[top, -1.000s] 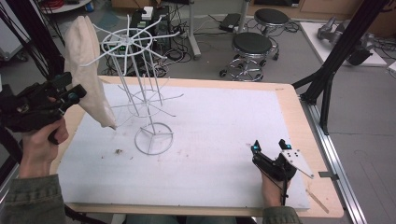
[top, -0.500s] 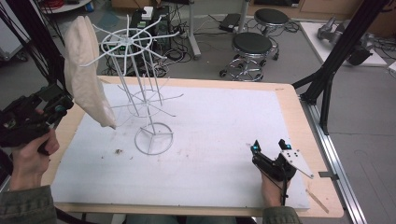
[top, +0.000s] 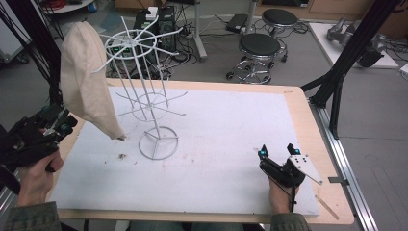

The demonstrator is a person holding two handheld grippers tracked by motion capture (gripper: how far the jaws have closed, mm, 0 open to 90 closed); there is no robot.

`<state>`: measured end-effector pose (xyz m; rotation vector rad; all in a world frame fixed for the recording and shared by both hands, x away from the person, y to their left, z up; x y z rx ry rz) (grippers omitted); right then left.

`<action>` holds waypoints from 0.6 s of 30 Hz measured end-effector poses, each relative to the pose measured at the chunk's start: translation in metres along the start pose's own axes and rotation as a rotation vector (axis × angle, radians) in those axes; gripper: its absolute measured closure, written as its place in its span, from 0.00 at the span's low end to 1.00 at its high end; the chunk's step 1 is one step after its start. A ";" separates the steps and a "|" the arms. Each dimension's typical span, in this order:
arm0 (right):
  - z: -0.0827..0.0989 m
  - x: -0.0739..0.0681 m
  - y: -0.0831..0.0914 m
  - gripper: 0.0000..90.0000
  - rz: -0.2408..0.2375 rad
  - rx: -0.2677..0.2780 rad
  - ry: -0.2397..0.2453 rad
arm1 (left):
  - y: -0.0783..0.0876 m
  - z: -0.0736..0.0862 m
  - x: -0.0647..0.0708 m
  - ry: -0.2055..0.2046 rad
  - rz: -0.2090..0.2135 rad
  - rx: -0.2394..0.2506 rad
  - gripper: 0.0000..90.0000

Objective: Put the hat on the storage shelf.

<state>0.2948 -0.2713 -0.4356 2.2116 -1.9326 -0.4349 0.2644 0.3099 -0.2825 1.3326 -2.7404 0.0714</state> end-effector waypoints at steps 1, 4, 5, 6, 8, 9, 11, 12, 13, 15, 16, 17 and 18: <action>0.000 0.000 0.000 0.08 0.000 0.001 0.001 | 0.001 0.003 -0.001 0.003 -0.007 0.000 0.34; 0.000 0.000 0.001 0.08 0.001 -0.002 -0.001 | 0.003 0.010 -0.004 0.018 -0.014 0.010 0.34; 0.000 0.000 0.001 0.08 0.001 -0.002 0.000 | 0.004 0.013 -0.005 0.021 -0.019 0.011 0.34; 0.000 0.000 0.001 0.08 0.001 -0.001 -0.001 | 0.005 0.015 -0.005 0.024 -0.026 0.011 0.34; 0.000 0.000 0.001 0.08 0.001 -0.001 -0.001 | 0.007 0.019 -0.006 0.025 -0.034 0.005 0.34; 0.000 0.000 0.001 0.08 0.001 -0.001 -0.003 | 0.008 0.022 -0.006 0.026 -0.038 0.000 0.34; 0.000 -0.001 0.002 0.08 0.001 -0.001 -0.004 | 0.010 0.027 -0.006 0.032 -0.044 -0.014 0.33; 0.000 -0.001 0.002 0.08 0.003 0.000 0.001 | 0.011 0.030 -0.006 0.033 -0.049 -0.016 0.33; 0.000 -0.001 0.002 0.08 0.002 0.000 -0.002 | 0.012 0.032 -0.007 0.036 -0.056 -0.016 0.33; 0.000 -0.002 0.002 0.08 -0.001 0.000 -0.002 | 0.014 0.037 -0.008 0.044 -0.069 -0.015 0.33; 0.000 -0.002 0.003 0.08 0.000 -0.003 -0.003 | 0.015 0.039 -0.009 0.046 -0.077 -0.018 0.33; 0.000 -0.002 0.003 0.08 0.000 -0.003 -0.003 | 0.015 0.043 -0.010 0.044 -0.086 -0.021 0.33; 0.000 -0.002 0.003 0.08 0.000 -0.001 -0.001 | 0.015 0.046 -0.011 0.039 -0.099 -0.029 0.33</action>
Point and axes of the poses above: each handheld gripper's, and its own axes: y roughly backward along the jaws, z roughly out of its underside, x roughly to its right, the point moved 4 cm from there along -y, roughly forward along the jaws, and after that the axes turned 11 degrees about -x, right-handed, at the moved point
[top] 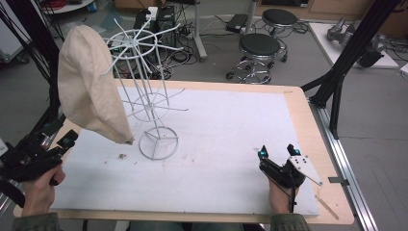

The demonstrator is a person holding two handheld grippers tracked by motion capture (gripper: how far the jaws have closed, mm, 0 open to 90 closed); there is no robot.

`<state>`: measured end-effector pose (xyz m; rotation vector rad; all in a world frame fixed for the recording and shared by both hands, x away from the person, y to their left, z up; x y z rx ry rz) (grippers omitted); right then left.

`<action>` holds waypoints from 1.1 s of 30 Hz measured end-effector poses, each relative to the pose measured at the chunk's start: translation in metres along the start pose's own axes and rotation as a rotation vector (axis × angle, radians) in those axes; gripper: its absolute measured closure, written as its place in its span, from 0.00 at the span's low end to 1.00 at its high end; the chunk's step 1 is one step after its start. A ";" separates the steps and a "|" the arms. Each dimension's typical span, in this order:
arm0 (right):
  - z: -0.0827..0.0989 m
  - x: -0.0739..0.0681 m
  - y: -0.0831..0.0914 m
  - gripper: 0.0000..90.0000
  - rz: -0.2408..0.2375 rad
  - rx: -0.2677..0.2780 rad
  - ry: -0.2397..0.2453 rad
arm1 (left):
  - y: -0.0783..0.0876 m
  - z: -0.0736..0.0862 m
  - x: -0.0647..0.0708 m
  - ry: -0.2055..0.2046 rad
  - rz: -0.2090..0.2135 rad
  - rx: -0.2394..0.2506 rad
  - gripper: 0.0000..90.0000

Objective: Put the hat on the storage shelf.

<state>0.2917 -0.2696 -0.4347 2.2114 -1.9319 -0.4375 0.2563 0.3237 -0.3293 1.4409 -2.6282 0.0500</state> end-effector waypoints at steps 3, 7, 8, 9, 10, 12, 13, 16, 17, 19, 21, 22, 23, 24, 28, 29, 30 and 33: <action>0.000 0.001 0.000 0.08 0.005 0.006 0.005 | -0.003 0.013 -0.003 0.018 -0.023 -0.018 0.32; 0.000 -0.001 0.001 0.08 0.000 0.001 -0.003 | -0.007 0.031 -0.008 0.032 -0.065 -0.042 0.32; 0.000 -0.001 0.001 0.08 0.000 0.000 -0.003 | -0.008 0.035 -0.009 0.034 -0.074 -0.049 0.31; 0.000 -0.001 0.001 0.08 0.000 0.002 -0.001 | -0.009 0.038 -0.010 0.038 -0.084 -0.050 0.31; 0.000 -0.001 0.002 0.08 -0.001 0.002 -0.001 | -0.009 0.042 -0.012 0.042 -0.097 -0.047 0.31; 0.000 -0.001 0.002 0.08 -0.001 0.002 -0.002 | -0.009 0.047 -0.013 0.049 -0.111 -0.049 0.31; 0.001 -0.001 0.002 0.08 -0.001 0.002 -0.003 | -0.009 0.049 -0.014 0.052 -0.115 -0.051 0.31; 0.001 -0.001 0.002 0.08 -0.003 0.003 -0.005 | -0.008 0.053 -0.015 0.044 -0.134 -0.052 0.31; 0.001 -0.001 0.002 0.08 -0.001 0.003 -0.005 | -0.007 0.054 -0.015 0.042 -0.139 -0.056 0.31; 0.001 -0.001 0.003 0.08 -0.002 0.002 -0.007 | -0.006 0.056 -0.016 0.041 -0.147 -0.055 0.31; 0.001 -0.001 0.003 0.08 -0.002 0.002 -0.006 | -0.006 0.058 -0.017 0.033 -0.161 -0.058 0.31; 0.001 -0.001 0.003 0.08 -0.002 0.002 -0.007 | -0.006 0.060 -0.017 0.032 -0.166 -0.062 0.31; 0.001 -0.001 0.003 0.08 -0.002 0.002 -0.006 | -0.007 0.061 -0.017 0.033 -0.169 -0.068 0.31; 0.001 -0.001 0.003 0.08 -0.001 0.003 -0.005 | -0.008 0.063 -0.018 0.032 -0.172 -0.073 0.31; 0.001 -0.001 0.003 0.08 -0.004 0.000 -0.007 | -0.011 0.071 -0.020 0.030 -0.177 -0.098 0.31; 0.001 -0.001 0.003 0.08 -0.004 0.000 -0.004 | -0.010 0.073 -0.021 0.028 -0.180 -0.106 0.31; 0.001 -0.001 0.002 0.08 -0.004 0.000 -0.002 | -0.011 0.074 -0.022 0.030 -0.181 -0.106 0.31; 0.001 -0.002 0.001 0.08 -0.007 -0.005 -0.001 | -0.010 0.080 -0.025 0.043 -0.189 -0.117 0.31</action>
Point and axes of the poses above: each handheld gripper's, and its own axes: y roughly backward along the jaws, z roughly out of its underside, x roughly to its right, the point moved 4 cm from there along -y, roughly forward along the jaws, and after that the axes turned 11 degrees about -x, right-handed, at the moved point
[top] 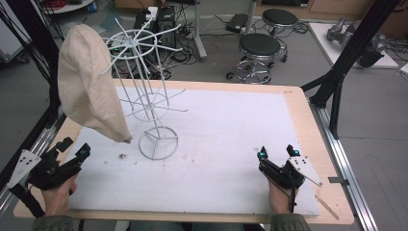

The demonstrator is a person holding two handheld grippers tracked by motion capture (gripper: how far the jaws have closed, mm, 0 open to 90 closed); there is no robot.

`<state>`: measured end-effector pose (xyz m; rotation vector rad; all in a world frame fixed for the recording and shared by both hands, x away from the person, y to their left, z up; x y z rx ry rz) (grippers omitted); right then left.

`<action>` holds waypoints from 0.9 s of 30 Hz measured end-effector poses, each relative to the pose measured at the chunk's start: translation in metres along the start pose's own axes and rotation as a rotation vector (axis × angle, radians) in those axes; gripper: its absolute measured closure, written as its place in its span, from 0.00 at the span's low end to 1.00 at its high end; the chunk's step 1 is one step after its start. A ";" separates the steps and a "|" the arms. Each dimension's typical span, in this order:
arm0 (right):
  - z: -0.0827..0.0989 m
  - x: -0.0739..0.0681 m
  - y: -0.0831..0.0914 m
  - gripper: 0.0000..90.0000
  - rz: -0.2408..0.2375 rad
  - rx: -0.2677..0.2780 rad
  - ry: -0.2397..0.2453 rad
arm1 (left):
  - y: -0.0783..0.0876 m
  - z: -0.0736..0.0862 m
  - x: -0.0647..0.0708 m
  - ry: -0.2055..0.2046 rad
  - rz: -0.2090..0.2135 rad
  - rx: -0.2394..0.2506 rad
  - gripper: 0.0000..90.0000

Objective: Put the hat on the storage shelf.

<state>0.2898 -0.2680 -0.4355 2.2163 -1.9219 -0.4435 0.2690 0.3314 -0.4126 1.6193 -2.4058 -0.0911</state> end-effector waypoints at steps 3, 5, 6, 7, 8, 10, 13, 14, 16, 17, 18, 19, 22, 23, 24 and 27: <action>0.000 0.000 0.000 0.08 -0.006 -0.003 0.001 | -0.001 0.007 -0.002 0.004 -0.007 -0.020 0.31; 0.000 0.000 0.000 0.08 -0.010 -0.005 -0.005 | -0.002 0.011 -0.002 0.005 -0.010 -0.032 0.31; 0.000 0.000 0.000 0.08 -0.012 -0.005 -0.005 | -0.003 0.012 -0.002 0.007 -0.008 -0.039 0.31; 0.001 0.000 0.000 0.08 -0.012 -0.006 -0.006 | -0.003 0.013 -0.002 0.007 -0.005 -0.044 0.30; 0.001 0.000 0.000 0.08 -0.012 -0.007 -0.004 | -0.004 0.014 -0.002 0.011 -0.003 -0.045 0.30; 0.001 0.000 0.000 0.08 -0.014 -0.008 -0.005 | -0.006 0.016 -0.001 0.038 0.023 -0.046 0.30; 0.001 0.001 0.000 0.08 -0.019 -0.009 -0.006 | -0.008 0.018 0.001 0.053 0.036 -0.047 0.30; 0.001 0.001 0.000 0.08 -0.021 -0.009 -0.007 | -0.008 0.018 0.001 0.046 0.033 -0.052 0.30; 0.001 0.002 -0.001 0.08 -0.021 -0.012 -0.010 | -0.007 0.018 0.001 0.051 0.034 -0.046 0.30; 0.001 0.002 -0.001 0.08 -0.024 -0.012 -0.014 | -0.007 0.018 0.001 0.050 0.032 -0.045 0.30; 0.001 0.002 -0.001 0.08 -0.024 -0.013 -0.015 | -0.006 0.018 0.000 0.052 0.032 -0.046 0.30; 0.002 0.002 -0.001 0.08 -0.024 -0.014 -0.014 | -0.006 0.018 0.000 0.055 0.030 -0.043 0.30; 0.002 0.001 -0.001 0.08 -0.024 -0.015 -0.008 | -0.006 0.019 -0.001 0.058 0.023 -0.048 0.30; 0.002 0.001 -0.001 0.08 -0.024 -0.014 -0.005 | -0.006 0.019 -0.002 0.059 0.022 -0.048 0.30; 0.002 0.001 -0.001 0.08 -0.024 -0.014 -0.004 | -0.006 0.019 -0.002 0.058 0.022 -0.048 0.30; 0.002 0.002 -0.001 0.08 -0.024 -0.020 -0.011 | -0.006 0.019 -0.002 0.060 0.022 -0.046 0.30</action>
Point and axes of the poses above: each handheld gripper's, and its own axes: y roughly backward along the jaws, z roughly out of its underside, x roughly to its right, the point moved 4 cm from there along -y, roughly forward along the jaws, and after that the axes turned 11 degrees about -x, right-handed, at the moved point
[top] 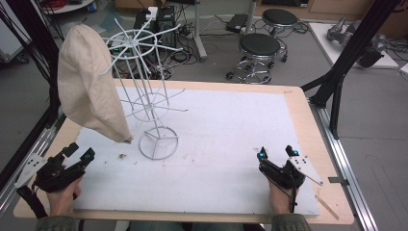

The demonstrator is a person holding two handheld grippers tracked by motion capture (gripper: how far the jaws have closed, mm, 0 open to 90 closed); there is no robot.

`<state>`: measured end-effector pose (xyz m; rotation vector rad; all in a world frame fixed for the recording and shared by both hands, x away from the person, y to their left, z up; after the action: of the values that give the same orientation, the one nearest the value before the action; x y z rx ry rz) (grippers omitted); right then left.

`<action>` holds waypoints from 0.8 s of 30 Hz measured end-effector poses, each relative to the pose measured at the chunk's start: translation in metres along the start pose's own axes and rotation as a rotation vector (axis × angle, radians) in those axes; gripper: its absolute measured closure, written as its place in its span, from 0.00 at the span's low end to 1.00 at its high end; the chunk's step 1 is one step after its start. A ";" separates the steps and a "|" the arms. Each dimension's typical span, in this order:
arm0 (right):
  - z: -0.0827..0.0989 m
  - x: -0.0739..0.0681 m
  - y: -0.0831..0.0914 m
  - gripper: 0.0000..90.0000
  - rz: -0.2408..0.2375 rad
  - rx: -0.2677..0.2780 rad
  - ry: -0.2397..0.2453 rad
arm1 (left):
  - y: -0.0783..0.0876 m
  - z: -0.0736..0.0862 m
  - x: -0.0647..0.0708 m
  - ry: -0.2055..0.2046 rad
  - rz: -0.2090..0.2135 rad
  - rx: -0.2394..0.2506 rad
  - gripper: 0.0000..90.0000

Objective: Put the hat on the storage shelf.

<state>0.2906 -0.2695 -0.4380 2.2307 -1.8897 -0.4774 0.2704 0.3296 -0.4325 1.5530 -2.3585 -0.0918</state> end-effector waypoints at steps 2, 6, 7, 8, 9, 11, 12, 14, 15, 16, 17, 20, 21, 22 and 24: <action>0.000 0.000 0.000 0.08 0.000 0.000 -0.002 | 0.000 0.000 0.000 0.000 0.002 0.000 0.30; 0.000 0.001 0.000 0.08 0.001 -0.002 -0.005 | 0.000 0.000 0.000 -0.001 0.003 -0.002 0.30; 0.000 0.001 0.000 0.08 0.001 -0.003 -0.005 | 0.000 0.000 0.000 0.000 0.004 -0.003 0.30; 0.000 0.001 0.000 0.08 0.001 -0.003 -0.006 | -0.001 0.000 0.000 0.001 0.004 -0.004 0.30; 0.000 0.001 0.000 0.08 0.001 -0.003 -0.004 | -0.001 0.001 0.000 -0.002 0.004 -0.008 0.30; 0.000 0.001 0.000 0.08 -0.001 -0.005 -0.006 | -0.001 0.001 0.001 -0.004 0.005 -0.009 0.30; 0.000 0.001 0.000 0.08 0.000 -0.003 -0.005 | -0.001 0.001 0.001 -0.004 0.006 -0.008 0.30; 0.000 0.001 0.000 0.08 -0.001 -0.005 -0.005 | -0.001 0.001 0.001 -0.003 0.006 -0.008 0.30; 0.000 0.001 0.000 0.08 -0.001 -0.006 -0.004 | -0.001 0.001 0.001 -0.004 0.006 -0.008 0.30; 0.000 0.001 0.000 0.08 -0.002 -0.006 -0.005 | -0.001 0.001 0.001 -0.003 0.006 -0.009 0.30; 0.000 0.001 0.000 0.08 -0.002 -0.006 -0.005 | -0.001 0.001 0.002 -0.002 0.006 -0.008 0.30; 0.001 0.001 -0.001 0.08 -0.001 -0.007 -0.004 | -0.001 0.001 0.002 -0.006 0.010 -0.013 0.30; 0.001 0.001 -0.001 0.08 -0.001 -0.006 -0.006 | -0.002 0.001 0.002 -0.005 0.010 -0.012 0.30; 0.001 0.001 -0.001 0.08 -0.002 -0.006 -0.005 | -0.002 0.001 0.002 -0.005 0.009 -0.014 0.30; 0.001 0.001 -0.001 0.08 -0.001 -0.007 -0.005 | -0.002 0.002 0.002 -0.002 0.011 -0.016 0.30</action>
<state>0.2913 -0.2703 -0.4389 2.2286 -1.8863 -0.4887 0.2712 0.3266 -0.4341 1.5331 -2.3621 -0.1103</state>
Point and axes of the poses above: each handheld gripper's, and its own axes: y roughly backward along the jaws, z roughly out of its underside, x roughly to its right, the point moved 4 cm from there along -y, roughly forward along the jaws, and after that the axes turned 11 degrees about -x, right-handed, at the moved point
